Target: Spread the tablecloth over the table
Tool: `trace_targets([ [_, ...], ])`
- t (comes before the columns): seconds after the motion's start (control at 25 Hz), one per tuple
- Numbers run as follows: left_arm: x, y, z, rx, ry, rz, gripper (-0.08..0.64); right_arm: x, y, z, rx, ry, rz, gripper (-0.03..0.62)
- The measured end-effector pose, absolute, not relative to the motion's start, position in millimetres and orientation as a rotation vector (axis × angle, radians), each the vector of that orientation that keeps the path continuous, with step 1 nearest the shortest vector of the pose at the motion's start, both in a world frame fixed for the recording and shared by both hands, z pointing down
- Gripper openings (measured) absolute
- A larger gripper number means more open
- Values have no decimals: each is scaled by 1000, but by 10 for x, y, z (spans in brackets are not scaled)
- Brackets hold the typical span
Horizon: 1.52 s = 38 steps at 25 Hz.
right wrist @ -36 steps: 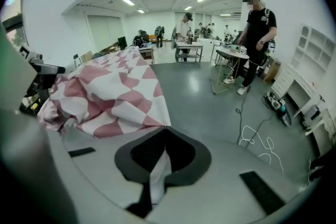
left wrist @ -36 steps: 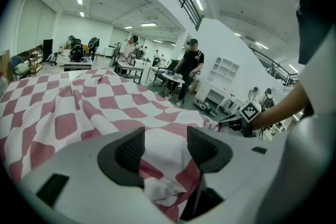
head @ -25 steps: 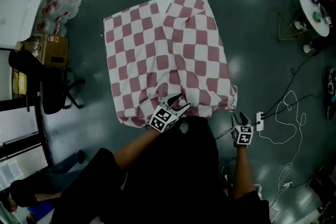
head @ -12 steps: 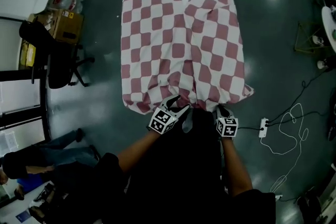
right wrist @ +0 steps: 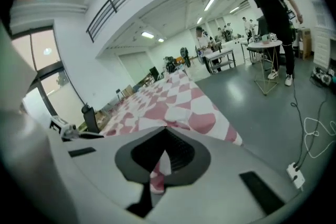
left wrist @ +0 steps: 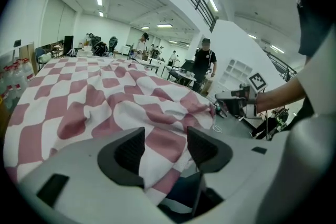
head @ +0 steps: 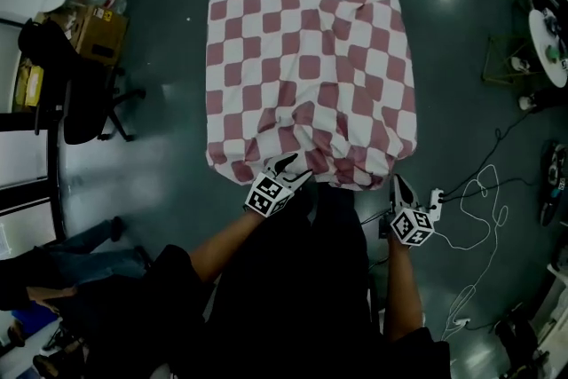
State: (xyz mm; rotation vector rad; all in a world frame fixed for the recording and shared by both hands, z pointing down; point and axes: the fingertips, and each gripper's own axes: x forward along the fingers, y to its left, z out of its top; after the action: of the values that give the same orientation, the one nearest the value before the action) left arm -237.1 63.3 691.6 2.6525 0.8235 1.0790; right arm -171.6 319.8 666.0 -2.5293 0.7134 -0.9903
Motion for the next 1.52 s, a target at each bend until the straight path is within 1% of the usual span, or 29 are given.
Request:
trace_targets([
  [0.12,-2522,589,6941,2630,806,1066,252,-1850,3499,6495,-2544,620,-934,14],
  [0.32,-2773,531,7003,2598,801,1069,252,-2153,3665,6760,-2568,516,-1075,22],
  [0.36,-2793,527,7001,2596,802,1068,252,-2136,3607,6779,-2586,541,-1098,44],
  [0.44,-2799,533,6975,2596,806,1058,252,-2037,3465,6812,-2641,616,-1156,147],
  [0.48,-2781,546,6959,2597,808,1049,252,-1958,3403,6828,-2669,650,-1180,153],
  [0.64,-2591,668,6879,2624,813,1006,252,-1532,3272,6904,-2725,722,-1219,153],
  [0.84,-2120,845,6833,2656,735,980,252,-862,3102,7141,-2823,925,-1319,153],
  [0.96,-1794,946,6848,2677,678,1010,252,-496,2977,7350,-2795,1076,-1398,153],
  [1.12,-1476,1086,6887,2696,567,1057,252,-275,2813,7599,-2708,1254,-1480,159],
  [1.16,-1416,1121,6899,2696,532,1068,252,-235,2814,7613,-2721,1285,-1475,122],
  [1.2,-1363,1156,6906,2695,498,1078,252,-194,2838,7618,-2740,1314,-1464,64],
  [1.24,-1316,1194,6909,2693,466,1086,252,-151,2881,7621,-2752,1329,-1453,44],
  [1.52,-1053,1352,6883,2692,376,1080,252,347,3231,7638,-2736,1233,-1481,38],
])
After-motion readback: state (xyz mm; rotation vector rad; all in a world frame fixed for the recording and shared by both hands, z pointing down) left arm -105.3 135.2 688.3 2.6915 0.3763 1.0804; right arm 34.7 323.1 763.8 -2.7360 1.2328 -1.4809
